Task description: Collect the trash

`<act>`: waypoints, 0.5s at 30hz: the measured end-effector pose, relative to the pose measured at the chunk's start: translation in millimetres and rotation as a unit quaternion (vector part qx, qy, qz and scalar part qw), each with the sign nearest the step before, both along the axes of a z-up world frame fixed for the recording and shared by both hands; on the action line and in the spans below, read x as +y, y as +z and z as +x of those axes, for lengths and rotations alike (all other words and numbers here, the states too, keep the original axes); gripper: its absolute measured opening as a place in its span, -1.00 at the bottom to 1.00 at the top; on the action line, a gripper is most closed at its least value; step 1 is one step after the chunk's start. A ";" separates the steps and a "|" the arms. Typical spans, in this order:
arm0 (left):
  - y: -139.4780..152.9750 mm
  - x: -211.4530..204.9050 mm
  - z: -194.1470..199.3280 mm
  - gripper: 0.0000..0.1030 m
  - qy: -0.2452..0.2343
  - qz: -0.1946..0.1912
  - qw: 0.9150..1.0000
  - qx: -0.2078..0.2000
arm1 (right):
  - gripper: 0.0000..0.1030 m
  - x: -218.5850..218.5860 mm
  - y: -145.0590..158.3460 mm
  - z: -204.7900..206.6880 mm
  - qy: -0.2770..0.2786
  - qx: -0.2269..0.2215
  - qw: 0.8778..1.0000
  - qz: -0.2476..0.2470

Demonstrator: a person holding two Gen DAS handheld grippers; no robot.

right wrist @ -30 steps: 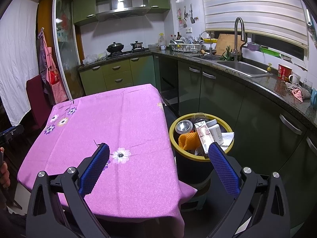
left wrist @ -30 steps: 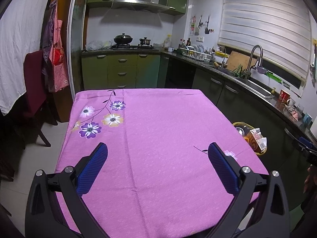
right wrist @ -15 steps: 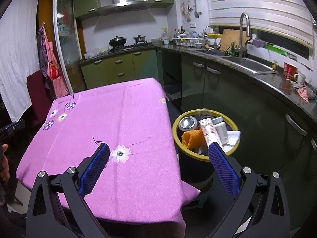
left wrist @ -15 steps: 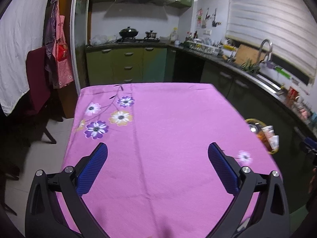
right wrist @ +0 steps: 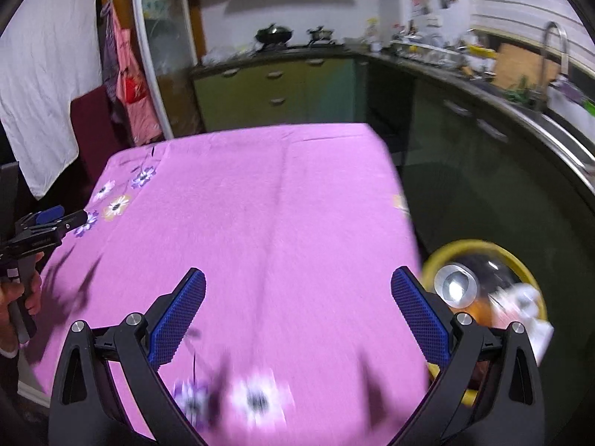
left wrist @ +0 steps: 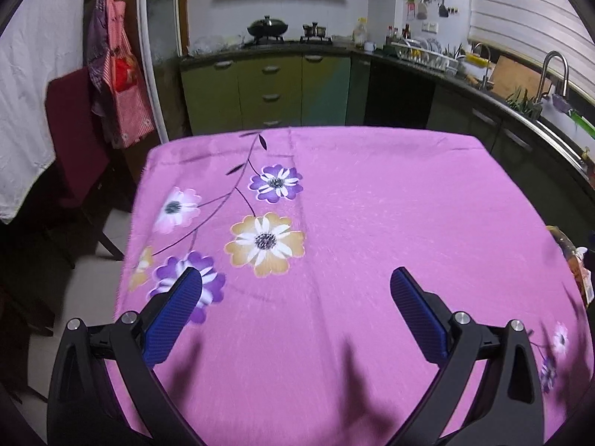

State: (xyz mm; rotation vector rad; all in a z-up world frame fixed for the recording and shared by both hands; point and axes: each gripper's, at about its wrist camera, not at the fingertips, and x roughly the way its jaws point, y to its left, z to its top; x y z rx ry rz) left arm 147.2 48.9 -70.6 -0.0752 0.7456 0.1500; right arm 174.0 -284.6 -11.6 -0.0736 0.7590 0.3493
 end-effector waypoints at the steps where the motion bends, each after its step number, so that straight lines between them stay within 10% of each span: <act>1: -4.9 1.7 8.1 0.87 -0.001 -0.002 1.000 0.007 | 0.91 10.2 -7.3 16.4 0.011 0.004 1.000 0.000; 15: -40.8 24.9 46.9 0.87 0.018 -0.043 0.996 0.074 | 0.91 77.5 -70.0 125.9 0.028 0.075 0.996 -0.040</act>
